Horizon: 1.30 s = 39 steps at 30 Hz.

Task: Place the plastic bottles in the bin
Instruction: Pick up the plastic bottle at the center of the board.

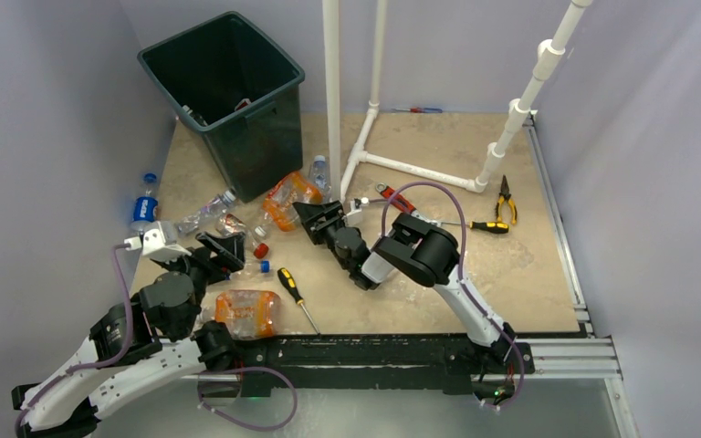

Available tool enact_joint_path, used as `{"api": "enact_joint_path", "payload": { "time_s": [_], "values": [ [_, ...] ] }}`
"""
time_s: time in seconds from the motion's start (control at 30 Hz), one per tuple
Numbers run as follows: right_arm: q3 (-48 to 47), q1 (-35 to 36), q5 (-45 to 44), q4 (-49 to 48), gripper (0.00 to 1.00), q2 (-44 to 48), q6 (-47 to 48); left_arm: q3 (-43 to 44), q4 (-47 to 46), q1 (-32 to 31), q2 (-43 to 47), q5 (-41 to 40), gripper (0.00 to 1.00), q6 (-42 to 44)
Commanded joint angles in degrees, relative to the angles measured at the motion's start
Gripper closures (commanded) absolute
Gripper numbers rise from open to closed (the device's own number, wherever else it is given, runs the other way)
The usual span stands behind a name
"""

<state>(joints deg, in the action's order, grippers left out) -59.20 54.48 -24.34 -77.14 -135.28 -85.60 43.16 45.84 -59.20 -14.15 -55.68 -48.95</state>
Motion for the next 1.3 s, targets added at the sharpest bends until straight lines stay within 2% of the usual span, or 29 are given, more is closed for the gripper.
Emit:
{"api": "enact_joint_path", "payload": {
  "time_s": [0.0, 0.1, 0.23, 0.37, 0.57, 0.67, 0.77, 1.0, 1.27],
  "values": [
    [-2.6, 0.3, 1.2, 3.6, 0.23, -3.1, -2.1, 0.3, 1.2, 0.1, 0.8, 0.1, 0.14, -1.0],
    [-3.5, -0.2, 2.6, 3.7, 0.24, -4.3, -3.0, 0.1, 1.1, 0.1, 1.0, -0.2, 0.14, -1.3],
    [-5.2, -0.2, 4.0, 3.0, 0.31, -6.1, -2.1, -0.5, 0.5, 0.1, 1.0, -0.8, 0.14, -1.0],
    [-7.7, -0.2, 7.2, -4.8, 0.36, -10.8, -3.2, -0.2, 1.2, 0.1, 0.8, -0.6, 0.14, -1.6],
    [-5.3, -0.2, 8.4, -5.2, 0.56, -8.1, 0.5, -0.4, 0.7, 0.1, 0.9, 0.1, 0.14, -1.3],
    [-1.6, -0.2, 9.2, -7.2, 0.69, -5.9, 1.7, -0.2, 0.6, 0.1, 1.0, 0.1, 0.14, -1.0],
    [3.8, -0.2, 9.8, -10.5, 0.75, -2.3, 4.1, -0.3, 0.7, 0.1, 1.3, 0.0, 0.14, -1.0],
    [18.9, -0.4, 11.0, -21.9, 0.79, 6.3, 9.9, -0.4, 0.3, 0.1, 1.3, 0.3, 0.15, -1.1],
    [33.3, -1.3, 16.1, -36.9, 0.81, 14.5, 12.6, 1.8, -3.7, 0.1, -3.5, 1.8, 0.15, 1.6]
  ]
}}
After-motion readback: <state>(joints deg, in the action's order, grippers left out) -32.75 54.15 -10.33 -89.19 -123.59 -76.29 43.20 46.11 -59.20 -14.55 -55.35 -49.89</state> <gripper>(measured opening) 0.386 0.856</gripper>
